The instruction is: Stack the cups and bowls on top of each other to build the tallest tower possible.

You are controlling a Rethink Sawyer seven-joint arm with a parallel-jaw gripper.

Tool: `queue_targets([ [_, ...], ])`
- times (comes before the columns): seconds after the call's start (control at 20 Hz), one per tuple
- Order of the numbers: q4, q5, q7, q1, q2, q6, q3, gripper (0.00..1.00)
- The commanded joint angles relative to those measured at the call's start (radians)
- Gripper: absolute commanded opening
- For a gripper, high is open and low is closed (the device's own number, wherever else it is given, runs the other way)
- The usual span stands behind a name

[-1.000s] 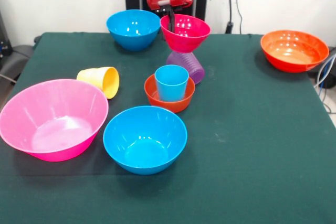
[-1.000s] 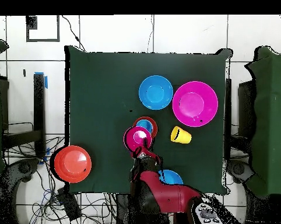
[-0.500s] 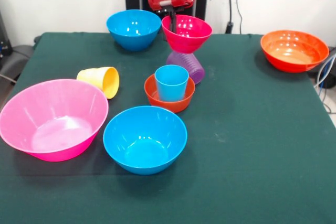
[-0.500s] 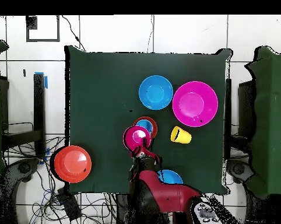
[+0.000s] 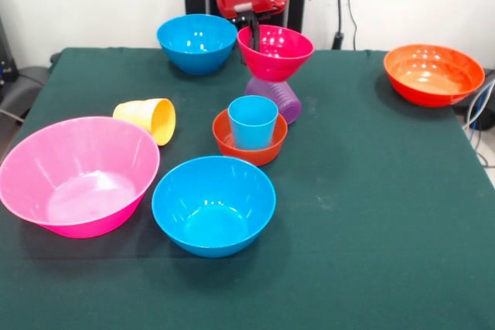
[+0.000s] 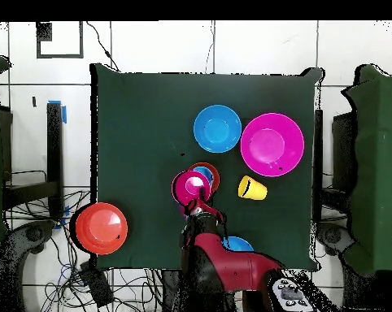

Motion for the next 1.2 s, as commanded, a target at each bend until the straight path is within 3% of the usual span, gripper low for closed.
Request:
queue_targets([
  [0.05, -0.124, 0.022, 0.097, -0.013, 0.073, 0.147, 0.117, 0.0],
  [0.45, -0.164, -0.01, 0.084, -0.072, 0.071, 0.211, 0.182, 0.0],
  [1.2, -0.16, 0.017, 0.088, -0.065, 0.063, 0.224, 0.19, 0.0],
])
